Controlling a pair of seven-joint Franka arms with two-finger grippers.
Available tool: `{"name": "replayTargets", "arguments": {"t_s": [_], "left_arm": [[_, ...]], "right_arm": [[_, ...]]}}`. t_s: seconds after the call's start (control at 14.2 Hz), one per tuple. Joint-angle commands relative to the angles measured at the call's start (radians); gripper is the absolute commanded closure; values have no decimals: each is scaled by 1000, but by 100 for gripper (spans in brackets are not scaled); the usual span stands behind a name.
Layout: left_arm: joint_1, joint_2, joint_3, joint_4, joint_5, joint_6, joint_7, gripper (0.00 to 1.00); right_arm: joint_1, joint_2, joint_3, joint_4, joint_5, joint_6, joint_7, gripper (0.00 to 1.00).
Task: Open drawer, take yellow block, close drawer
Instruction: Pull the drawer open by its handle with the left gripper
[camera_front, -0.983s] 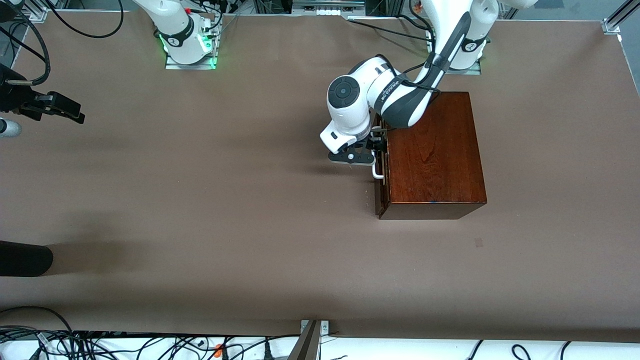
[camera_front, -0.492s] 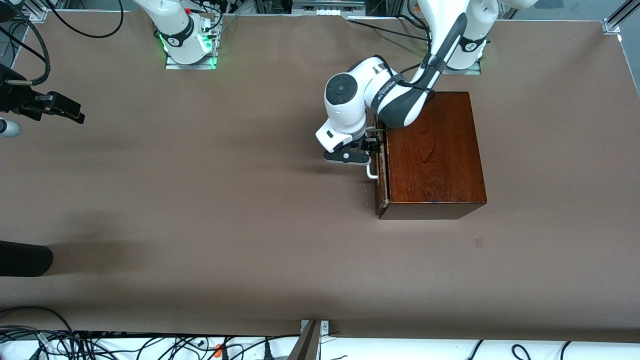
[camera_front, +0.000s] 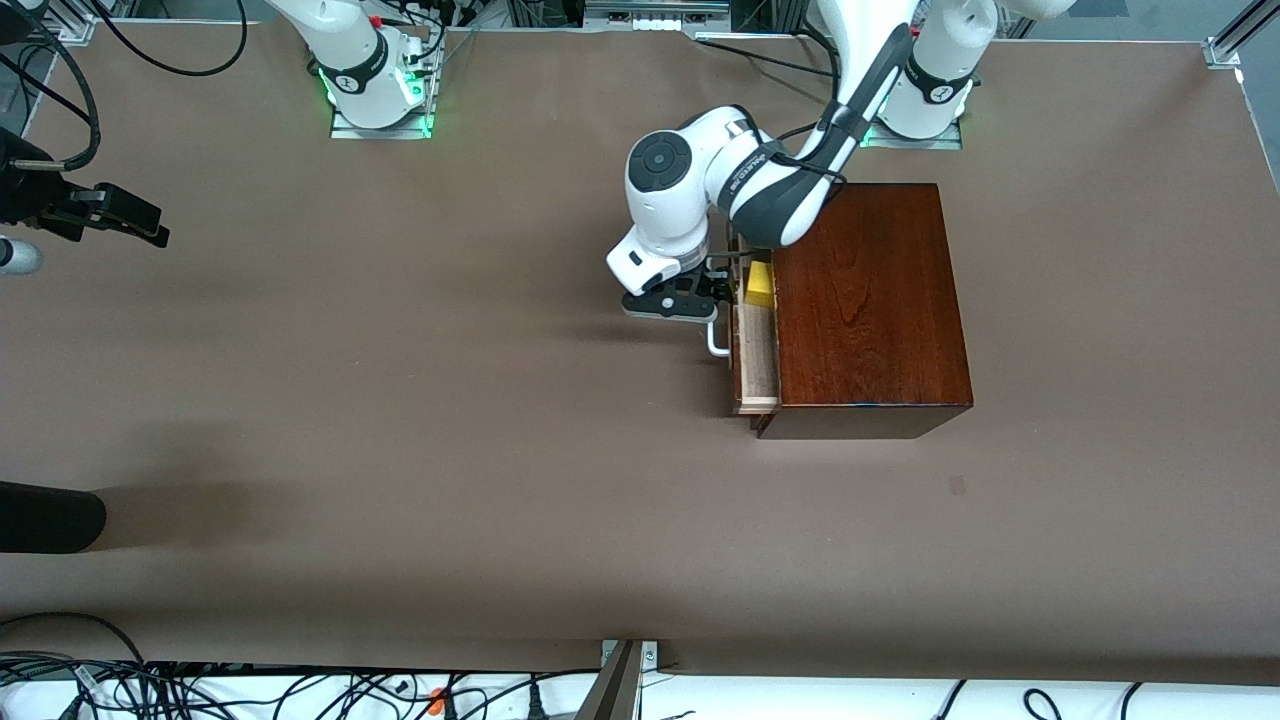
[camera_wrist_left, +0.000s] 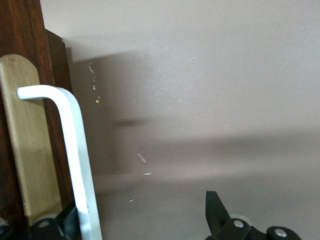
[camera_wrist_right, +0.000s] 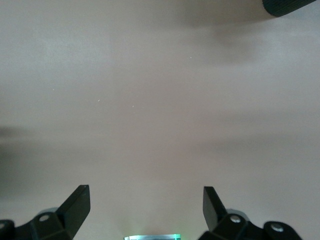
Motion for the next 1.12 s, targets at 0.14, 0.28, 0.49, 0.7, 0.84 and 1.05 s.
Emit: {"name": "replayTargets", "arguments": {"t_s": [0.14, 0.28, 0.49, 0.7, 0.84, 1.05], "left_arm": [[-49, 95, -4, 120, -3, 20, -73, 0], [-49, 87, -4, 122, -3, 19, -86, 0], [-49, 87, -6, 130, -5, 19, -88, 0], [-49, 95, -4, 157, -53, 19, -86, 0], [-47, 90, -4, 157, -66, 19, -80, 0], [-46, 87, -4, 159, -65, 17, -74, 0]], "right_arm": [[-14, -10, 6, 5, 1, -15, -20, 0], [-14, -8, 6, 6, 1, -15, -21, 0], [-14, -10, 6, 6, 1, -15, -21, 0], [-14, -10, 4, 6, 1, -15, -21, 0], [-14, -10, 4, 6, 1, -15, -21, 0], [-14, -10, 4, 6, 1, -13, -18, 0]]}}
